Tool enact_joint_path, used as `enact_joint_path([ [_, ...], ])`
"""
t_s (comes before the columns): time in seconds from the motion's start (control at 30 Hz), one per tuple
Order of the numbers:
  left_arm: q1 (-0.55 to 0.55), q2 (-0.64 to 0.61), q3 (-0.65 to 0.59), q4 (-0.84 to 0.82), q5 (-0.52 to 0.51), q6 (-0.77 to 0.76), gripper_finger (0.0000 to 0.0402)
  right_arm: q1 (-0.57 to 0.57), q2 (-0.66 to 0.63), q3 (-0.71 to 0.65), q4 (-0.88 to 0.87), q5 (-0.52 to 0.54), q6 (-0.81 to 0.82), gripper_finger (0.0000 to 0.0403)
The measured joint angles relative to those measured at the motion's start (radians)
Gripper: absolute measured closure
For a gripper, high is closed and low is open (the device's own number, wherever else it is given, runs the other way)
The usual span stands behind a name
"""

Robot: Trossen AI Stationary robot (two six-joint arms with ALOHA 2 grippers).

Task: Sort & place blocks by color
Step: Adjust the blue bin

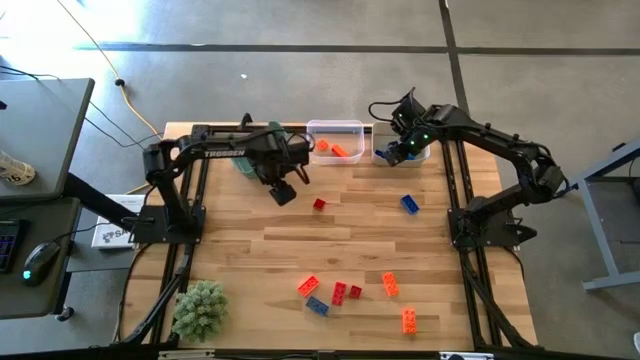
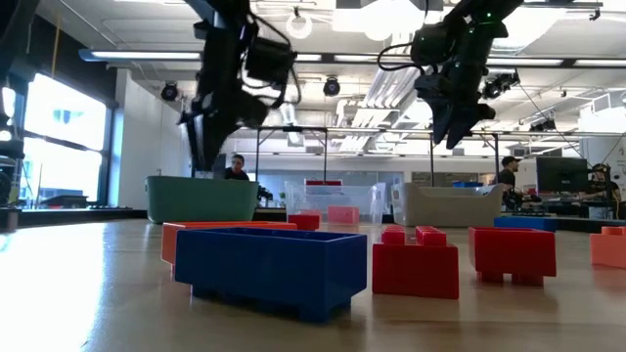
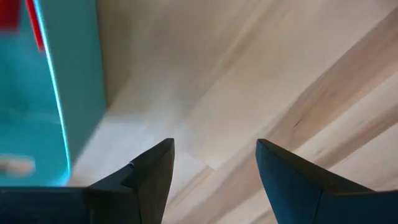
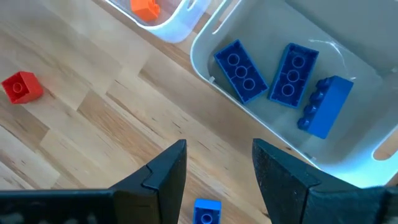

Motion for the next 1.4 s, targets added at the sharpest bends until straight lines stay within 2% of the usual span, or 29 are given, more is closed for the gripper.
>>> enact_joint_path([
  [0.27,0.014,-0.013,-0.16,0.079,0.001,0.002,0.0188,0.0,0.0,0.0,0.018,0.0,0.02,0.0234],
  [0.43,0.056,-0.014,-0.211,0.117,-0.016,0.021,0.0188,0.0,0.0,0.0,0.018,0.0,0.034,0.0234],
  [0.6,0.106,-0.014,-0.216,0.121,-0.095,0.074,0.0188,0.0,0.0,0.0,0.023,0.0,0.055,0.0234],
  [0.73,0.159,-0.014,-0.216,0.121,-0.107,0.119,0.0188,0.0,0.0,0.0,0.023,0.0,0.063,0.0234],
  [1.03,0.275,-0.014,-0.216,0.125,-0.215,0.226,0.0188,0.0,0.0,0.0,0.02,-0.022,0.146,0.0234],
  [1.27,0.333,-0.015,-0.216,0.156,-0.227,0.299,0.0188,0.001,0.0,0.0,0.001,-0.033,0.217,0.0234],
  [1.4,0.336,-0.023,-0.217,0.155,-0.216,0.315,0.0188,0.005,0.0,0.0,-0.021,-0.097,0.244,0.0234],
])
